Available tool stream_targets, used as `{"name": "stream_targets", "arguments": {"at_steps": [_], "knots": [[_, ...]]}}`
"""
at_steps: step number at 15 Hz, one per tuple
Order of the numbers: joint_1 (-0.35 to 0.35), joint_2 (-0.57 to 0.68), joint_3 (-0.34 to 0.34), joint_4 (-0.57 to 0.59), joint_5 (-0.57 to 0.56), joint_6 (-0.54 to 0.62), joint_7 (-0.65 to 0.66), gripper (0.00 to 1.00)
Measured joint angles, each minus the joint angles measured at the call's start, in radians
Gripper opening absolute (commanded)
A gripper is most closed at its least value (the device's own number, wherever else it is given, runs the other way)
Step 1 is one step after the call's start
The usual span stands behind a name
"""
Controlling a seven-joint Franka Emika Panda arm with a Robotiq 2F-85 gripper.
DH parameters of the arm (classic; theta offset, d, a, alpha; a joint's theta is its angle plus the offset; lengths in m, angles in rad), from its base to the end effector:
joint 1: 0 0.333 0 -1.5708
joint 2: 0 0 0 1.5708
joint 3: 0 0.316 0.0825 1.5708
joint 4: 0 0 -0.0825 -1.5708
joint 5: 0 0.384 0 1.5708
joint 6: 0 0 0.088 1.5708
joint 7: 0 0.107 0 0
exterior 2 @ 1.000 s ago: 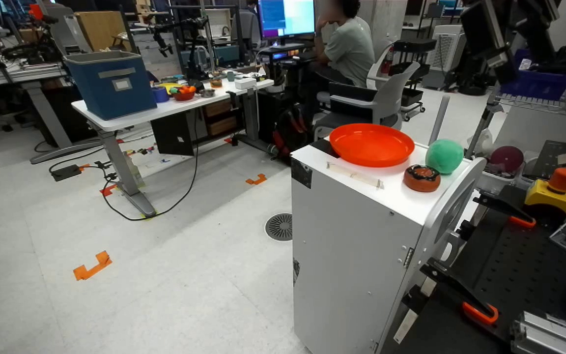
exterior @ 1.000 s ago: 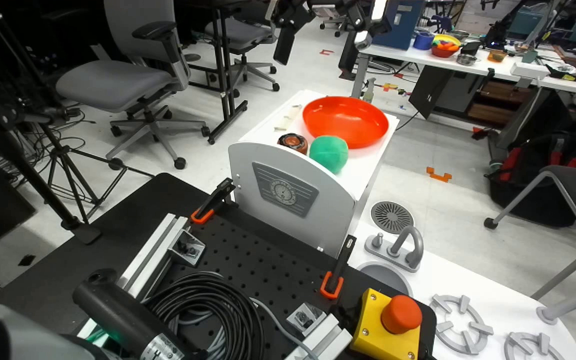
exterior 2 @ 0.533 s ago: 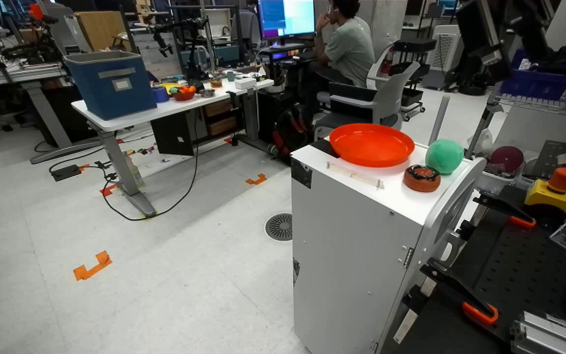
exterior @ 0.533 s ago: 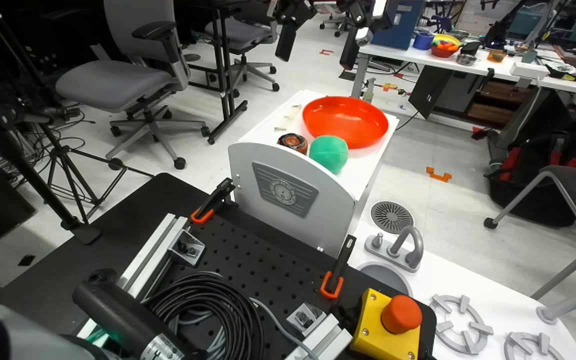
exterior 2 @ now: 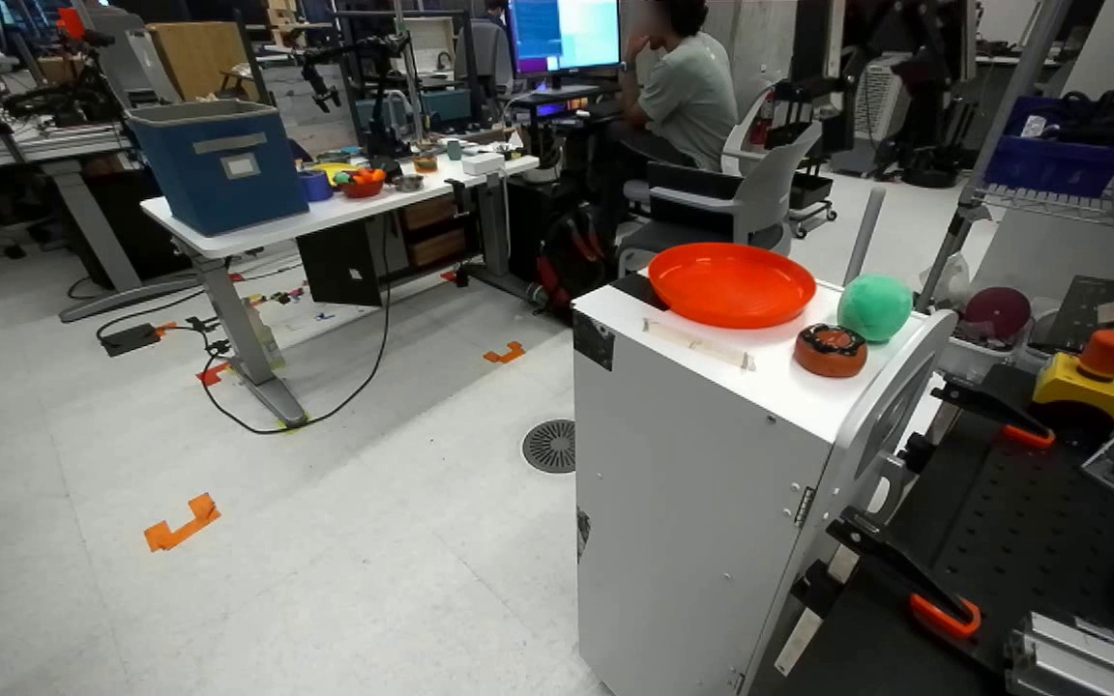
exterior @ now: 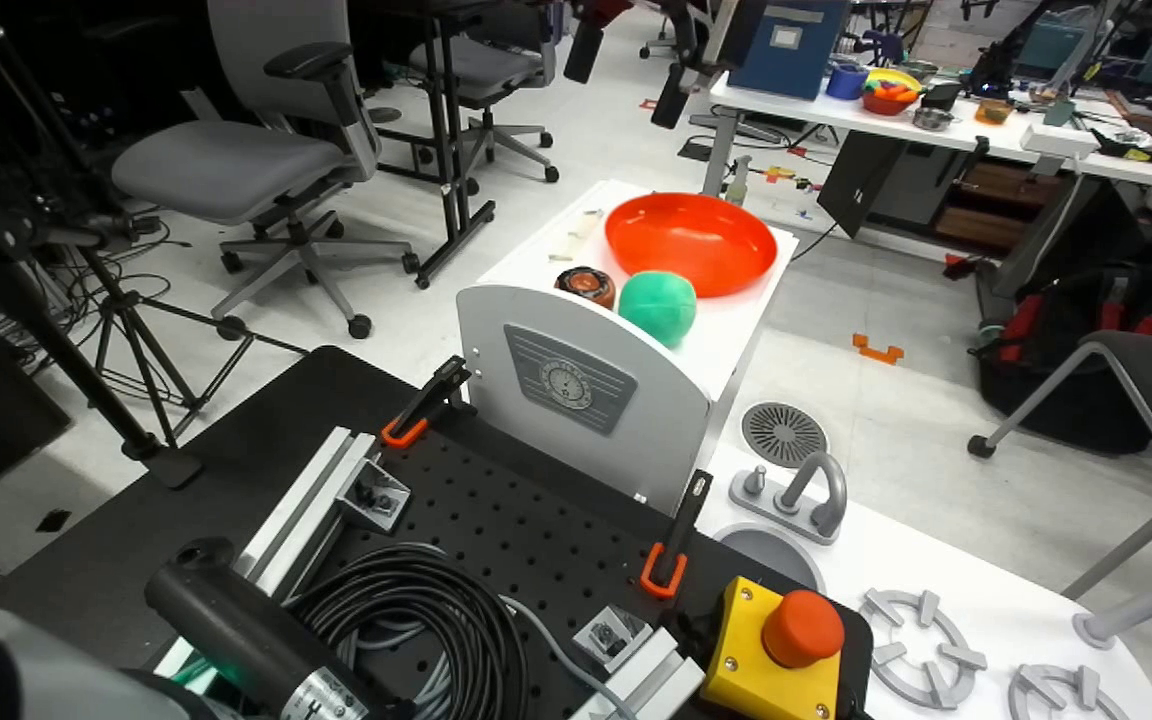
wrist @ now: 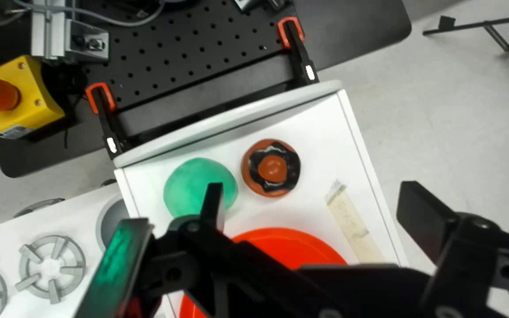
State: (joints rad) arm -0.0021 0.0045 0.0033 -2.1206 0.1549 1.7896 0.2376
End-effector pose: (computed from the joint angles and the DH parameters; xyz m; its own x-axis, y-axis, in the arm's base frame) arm 0.5022 0.0138 0.3875 0.8976 -0.2640 -0.3530 -0.2997 -0.9527 -0.0495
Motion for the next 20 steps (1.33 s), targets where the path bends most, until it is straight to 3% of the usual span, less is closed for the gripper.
{"name": "stream_targets", "arguments": {"at_steps": [9,16,20], "knots": [[0.001,-0.018,0.001,-0.047,0.028,0.129,0.071,1.0],[0.003,-0.048,0.006,-0.07,0.023,0.132,0.246,1.0],[0.004,-0.055,0.007,-0.076,-0.004,0.1,0.225,1.0]]}}
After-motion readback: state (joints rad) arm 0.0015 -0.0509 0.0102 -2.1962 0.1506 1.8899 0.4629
